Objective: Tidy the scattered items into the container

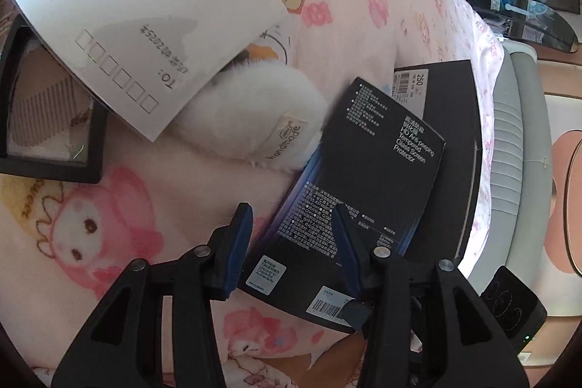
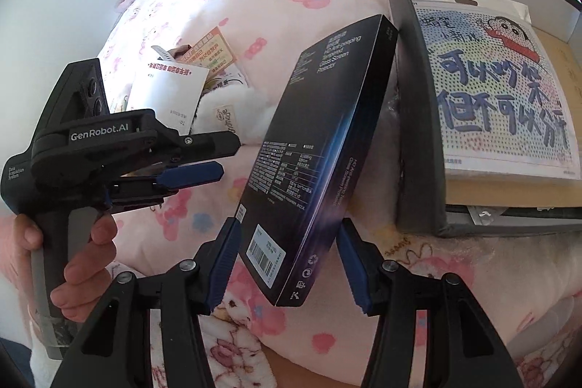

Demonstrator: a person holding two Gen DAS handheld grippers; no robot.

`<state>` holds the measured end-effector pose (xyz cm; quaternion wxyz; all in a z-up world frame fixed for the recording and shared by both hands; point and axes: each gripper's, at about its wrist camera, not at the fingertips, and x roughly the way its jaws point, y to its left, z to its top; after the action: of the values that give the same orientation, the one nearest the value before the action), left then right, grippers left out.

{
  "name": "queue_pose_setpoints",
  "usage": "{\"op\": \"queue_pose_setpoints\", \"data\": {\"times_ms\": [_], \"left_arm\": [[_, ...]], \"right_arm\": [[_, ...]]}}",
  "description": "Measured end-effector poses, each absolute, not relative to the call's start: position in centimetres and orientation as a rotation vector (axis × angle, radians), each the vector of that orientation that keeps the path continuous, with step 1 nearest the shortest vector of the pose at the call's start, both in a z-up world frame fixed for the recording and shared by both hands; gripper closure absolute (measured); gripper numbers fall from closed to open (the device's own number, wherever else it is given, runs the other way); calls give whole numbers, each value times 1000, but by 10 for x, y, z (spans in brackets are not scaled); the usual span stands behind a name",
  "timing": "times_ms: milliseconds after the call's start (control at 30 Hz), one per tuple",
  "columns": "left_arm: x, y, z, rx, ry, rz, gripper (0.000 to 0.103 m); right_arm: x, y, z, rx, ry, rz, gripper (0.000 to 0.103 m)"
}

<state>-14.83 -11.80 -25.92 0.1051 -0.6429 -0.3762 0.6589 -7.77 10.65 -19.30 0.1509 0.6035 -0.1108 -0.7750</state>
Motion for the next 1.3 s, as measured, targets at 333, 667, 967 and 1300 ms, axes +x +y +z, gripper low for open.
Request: {"op": "queue_pose_setpoints", "data": {"times_ms": [333, 667, 967, 1300], "left_arm": [[-128, -159, -232, -1713, -1245, 2111, 57], [-107, -202, -206, -1562, -1266, 2320, 57], [-121, -181, -208, -1582, -1223, 2326, 57], [-137, -158, -233, -1817, -1067, 2297, 57]], "right_arm": [[-84, 84, -163, 1541, -348, -2175, 60], [-105, 34, -184, 1541, -273, -2028, 52], [-121, 16, -190, 1545, -266, -1993, 48], [-122, 62, -248, 1765, -443, -2024, 48]]}}
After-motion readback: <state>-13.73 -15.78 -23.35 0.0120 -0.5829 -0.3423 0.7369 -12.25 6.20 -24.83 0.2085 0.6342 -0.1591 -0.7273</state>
